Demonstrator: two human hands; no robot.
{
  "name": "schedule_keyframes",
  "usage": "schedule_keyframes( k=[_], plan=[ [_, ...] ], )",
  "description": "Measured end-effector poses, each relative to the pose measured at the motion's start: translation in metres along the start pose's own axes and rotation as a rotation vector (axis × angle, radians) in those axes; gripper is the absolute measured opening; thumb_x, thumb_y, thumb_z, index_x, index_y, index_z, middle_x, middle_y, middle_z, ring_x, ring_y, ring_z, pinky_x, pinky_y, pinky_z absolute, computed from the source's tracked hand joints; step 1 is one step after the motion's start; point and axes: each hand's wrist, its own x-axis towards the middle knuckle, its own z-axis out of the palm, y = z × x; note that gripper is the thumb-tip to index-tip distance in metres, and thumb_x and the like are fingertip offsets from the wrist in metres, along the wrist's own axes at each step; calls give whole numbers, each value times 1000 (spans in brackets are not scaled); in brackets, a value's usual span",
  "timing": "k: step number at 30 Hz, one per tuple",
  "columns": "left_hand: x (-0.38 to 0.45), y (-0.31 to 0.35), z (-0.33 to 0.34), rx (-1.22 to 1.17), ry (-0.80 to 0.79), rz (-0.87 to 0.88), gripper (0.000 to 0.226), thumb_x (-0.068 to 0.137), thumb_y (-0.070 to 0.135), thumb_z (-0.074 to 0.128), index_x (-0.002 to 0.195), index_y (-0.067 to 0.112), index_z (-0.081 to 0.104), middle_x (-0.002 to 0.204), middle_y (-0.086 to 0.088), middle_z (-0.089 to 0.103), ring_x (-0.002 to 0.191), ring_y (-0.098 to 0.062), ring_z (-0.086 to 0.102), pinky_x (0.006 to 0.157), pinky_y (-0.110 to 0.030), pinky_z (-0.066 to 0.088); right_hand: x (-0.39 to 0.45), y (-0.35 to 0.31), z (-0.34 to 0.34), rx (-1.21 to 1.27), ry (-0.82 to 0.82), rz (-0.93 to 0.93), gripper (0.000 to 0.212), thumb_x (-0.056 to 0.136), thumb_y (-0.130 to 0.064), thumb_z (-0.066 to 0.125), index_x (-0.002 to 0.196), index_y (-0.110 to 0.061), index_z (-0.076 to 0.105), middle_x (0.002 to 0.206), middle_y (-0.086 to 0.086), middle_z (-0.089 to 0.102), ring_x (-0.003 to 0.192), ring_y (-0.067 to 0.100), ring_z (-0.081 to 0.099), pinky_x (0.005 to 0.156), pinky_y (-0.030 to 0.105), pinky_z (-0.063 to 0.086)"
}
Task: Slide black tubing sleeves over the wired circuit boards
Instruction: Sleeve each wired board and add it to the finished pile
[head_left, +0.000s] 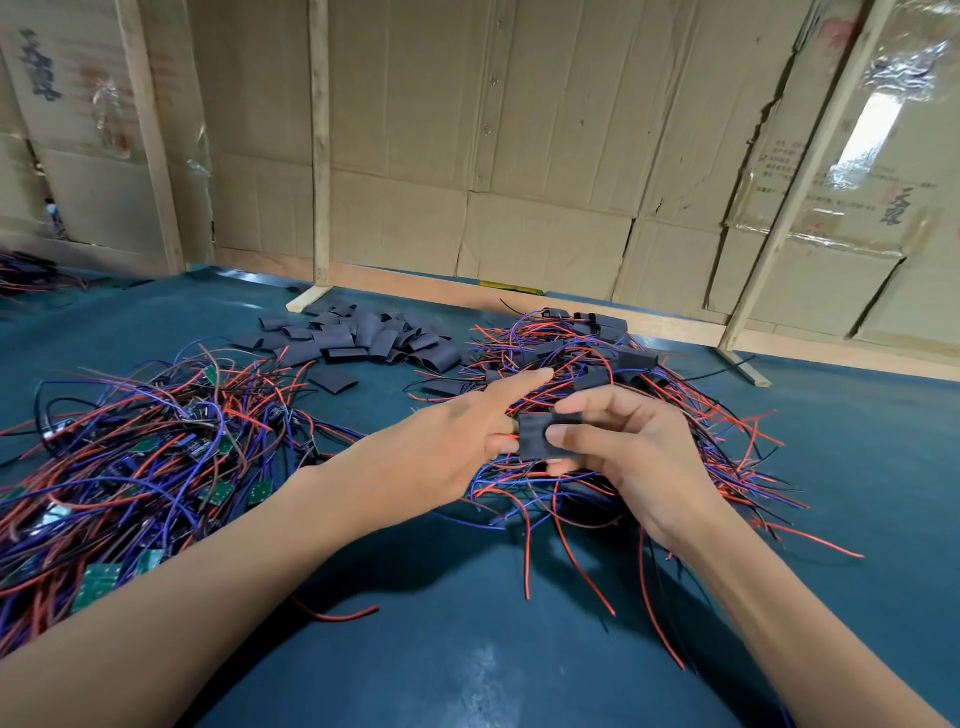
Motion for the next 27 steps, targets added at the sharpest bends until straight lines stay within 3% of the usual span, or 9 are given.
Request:
schedule_keyframes(
  k=[3,6,8,10,13,17,20,25,27],
  plan=[
    [0,-4,2,-131,10,-82,82,100,31,59,155,48,0,126,12,56,110,22,40,93,4,23,3,-3,-5,14,64,-30,20,62,0,79,77,-14,78,76,13,72,63,32,70,57,33,59],
    [-3,-14,-7,-20,15,-170,92,88,43,70,154,45,6,133,17,49,123,4,38,98,-8,31,7,-9,-14,81,142,-79,20,62,3,77,78,-10,78,69,12,63,60,30,67,56,32,58],
    [-6,-24,-11,150,-46,-224,70,87,46,68,147,36,33,124,14,54,119,-8,42,99,-24,38,9,-12,-22,118,203,-117,20,62,3,77,78,-10,79,63,8,57,57,24,64,57,31,58],
    [-7,-32,-13,308,-107,-238,32,94,40,60,123,27,58,109,9,59,107,-14,47,97,-34,42,10,-14,-29,139,238,-141,20,64,3,76,79,-11,79,61,4,57,55,21,63,58,29,58],
    [-6,-32,-15,241,-89,-278,13,99,28,53,102,23,65,94,9,59,97,-17,50,89,-38,44,10,-13,-31,137,221,-160,20,68,2,74,85,-10,77,61,1,62,55,20,63,57,27,56],
    [-5,-32,-13,191,-36,-222,17,101,21,50,109,18,65,97,4,62,95,-15,54,87,-31,43,9,-11,-29,109,153,-134,25,71,-4,77,96,-6,76,70,9,62,58,24,62,51,28,51],
    [-6,-24,-13,22,18,-204,32,100,11,47,126,23,62,95,12,53,87,1,49,79,-12,35,9,-8,-28,70,118,-106,36,71,-8,80,105,0,73,76,16,64,60,24,62,52,28,52],
    [-5,-17,-17,-79,91,-164,28,98,29,51,124,27,62,93,19,47,89,0,52,76,-8,34,11,-5,-31,-24,107,-99,49,63,-20,89,108,-9,76,87,17,71,68,28,68,70,34,60],
    [-5,-18,-19,-55,110,-149,25,103,38,48,117,22,62,91,14,48,84,-9,52,76,-15,37,11,-6,-33,-109,104,-99,52,58,-24,93,107,-15,77,98,15,75,76,28,73,75,35,61]
  ],
)
